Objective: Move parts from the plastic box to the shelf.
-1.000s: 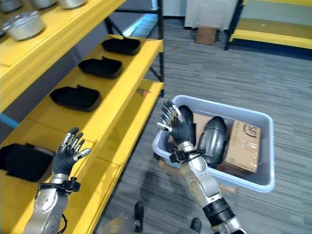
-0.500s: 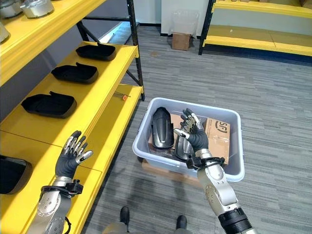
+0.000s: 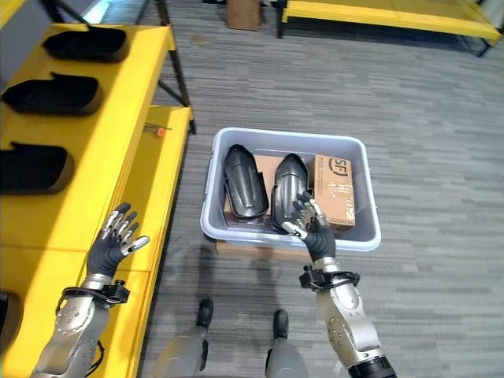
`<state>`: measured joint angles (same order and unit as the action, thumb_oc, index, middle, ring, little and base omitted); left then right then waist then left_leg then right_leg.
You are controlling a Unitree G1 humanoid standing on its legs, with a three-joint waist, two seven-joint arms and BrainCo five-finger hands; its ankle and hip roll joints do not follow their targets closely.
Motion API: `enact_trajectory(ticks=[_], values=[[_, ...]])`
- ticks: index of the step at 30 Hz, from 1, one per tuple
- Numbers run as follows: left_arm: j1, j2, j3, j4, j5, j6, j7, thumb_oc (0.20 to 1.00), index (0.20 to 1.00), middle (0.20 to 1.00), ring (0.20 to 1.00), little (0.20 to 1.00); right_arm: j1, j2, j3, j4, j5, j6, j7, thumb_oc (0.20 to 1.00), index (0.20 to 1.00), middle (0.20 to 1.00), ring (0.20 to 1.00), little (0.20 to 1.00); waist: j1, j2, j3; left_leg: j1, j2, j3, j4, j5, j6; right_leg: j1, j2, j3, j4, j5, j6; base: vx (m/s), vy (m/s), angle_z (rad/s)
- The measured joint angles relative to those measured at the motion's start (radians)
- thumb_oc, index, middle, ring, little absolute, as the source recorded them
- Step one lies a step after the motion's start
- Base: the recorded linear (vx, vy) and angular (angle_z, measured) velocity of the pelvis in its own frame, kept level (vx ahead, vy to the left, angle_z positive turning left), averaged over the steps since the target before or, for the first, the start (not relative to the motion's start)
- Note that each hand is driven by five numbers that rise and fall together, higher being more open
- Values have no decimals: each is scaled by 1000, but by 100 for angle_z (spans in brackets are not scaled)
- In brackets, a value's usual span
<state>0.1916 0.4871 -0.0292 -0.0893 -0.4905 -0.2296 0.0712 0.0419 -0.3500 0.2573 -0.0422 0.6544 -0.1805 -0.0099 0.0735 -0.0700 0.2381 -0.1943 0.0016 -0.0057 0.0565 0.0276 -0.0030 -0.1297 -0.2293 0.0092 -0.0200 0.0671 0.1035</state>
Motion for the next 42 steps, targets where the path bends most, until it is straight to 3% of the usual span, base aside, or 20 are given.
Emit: enact_trajectory(ticks=[6,14,18,29,31,42], values=[[-80,15,-26,-7,12,-11,19,1000,1000,1000,1000,1000,-48,-3,6,0,-1,3,4,1000,1000,1000,1000,1000,-11,-36,12,-29,-5,1,-5,4,-9,24,-1,-20,-72,2,49,13,23,-1],[-195,-2,-92,-18,73,-16,76,1000,1000,1000,1000,1000,-164,-4,28,3,-12,0,-49,1000,1000,1000,1000,1000,-56,-22,25,-74,55,13,-39,30,-43,-59,55,-1,-72,18,30,-3,-30,-15],[-248,-10,-128,-29,74,-21,104,1000,1000,1000,1000,1000,-251,-8,31,32,-46,-4,-94,1000,1000,1000,1000,1000,-70,6,51,-104,64,24,-56,46,-46,-102,63,8,-72,26,27,-19,-39,-9],[-414,-58,-209,-20,72,-42,180,1000,1000,1000,1000,1000,-654,-2,69,307,-178,-24,-298,1000,1000,1000,1000,1000,-49,88,156,-169,68,27,-55,53,-46,-172,69,11,-71,33,25,-23,-22,-1],[-449,-62,-239,1,72,-48,199,1000,1000,1000,1000,1000,-730,-2,69,354,-189,-25,-329,1000,1000,1000,1000,1000,-28,94,179,-183,69,38,-54,55,-46,-197,71,30,-67,38,25,-25,-22,-18],[-454,-79,-250,17,71,-49,218,1000,1000,1000,1000,1000,-827,-3,67,447,-199,-26,-399,1000,1000,1000,1000,1000,-26,96,181,-198,68,41,-54,56,-46,-212,71,33,-67,38,25,-2,-5,-2]])
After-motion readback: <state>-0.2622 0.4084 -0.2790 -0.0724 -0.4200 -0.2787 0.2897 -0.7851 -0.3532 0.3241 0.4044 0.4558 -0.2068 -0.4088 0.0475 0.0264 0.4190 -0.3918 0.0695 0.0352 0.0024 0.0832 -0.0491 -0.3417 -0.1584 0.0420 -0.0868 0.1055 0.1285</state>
